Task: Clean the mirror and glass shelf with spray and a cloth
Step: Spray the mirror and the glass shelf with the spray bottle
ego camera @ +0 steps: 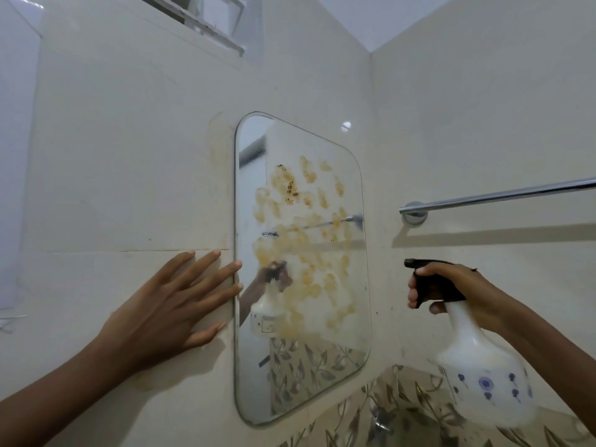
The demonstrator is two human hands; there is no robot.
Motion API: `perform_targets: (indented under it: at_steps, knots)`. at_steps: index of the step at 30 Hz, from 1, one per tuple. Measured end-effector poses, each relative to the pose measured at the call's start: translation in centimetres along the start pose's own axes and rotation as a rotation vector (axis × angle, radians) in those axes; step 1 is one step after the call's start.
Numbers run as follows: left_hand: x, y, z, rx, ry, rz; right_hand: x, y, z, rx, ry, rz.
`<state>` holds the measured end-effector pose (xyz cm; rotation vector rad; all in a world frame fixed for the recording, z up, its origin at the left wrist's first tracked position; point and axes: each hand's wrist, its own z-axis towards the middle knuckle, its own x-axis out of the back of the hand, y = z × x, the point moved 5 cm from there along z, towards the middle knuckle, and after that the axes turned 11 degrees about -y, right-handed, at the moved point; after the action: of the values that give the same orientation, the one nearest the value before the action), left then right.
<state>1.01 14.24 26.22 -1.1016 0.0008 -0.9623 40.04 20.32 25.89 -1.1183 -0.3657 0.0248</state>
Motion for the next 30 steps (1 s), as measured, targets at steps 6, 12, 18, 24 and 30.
perform_targets:
  at_steps: [6,12,18,24,30]
  knots:
    - [0.1,0.0,0.0,0.000,0.008,-0.001,-3.3,0.1,-0.9,0.034,-0.196,0.025]
    - [0.2,0.1,-0.1,-0.004,0.027,-0.017,-3.5,1.4,-1.3,0.010,-0.087,-0.017]
    - [0.3,0.0,-0.2,-0.003,0.017,-0.002,-0.6,3.9,-1.6,-0.074,0.198,0.026]
    - [0.4,0.0,-0.2,0.008,0.022,0.004,-0.1,5.8,-1.8,-0.080,0.303,0.068]
    - [0.4,0.1,-0.3,0.003,0.043,0.025,-4.4,5.2,-2.5,-0.039,-0.191,-0.079]
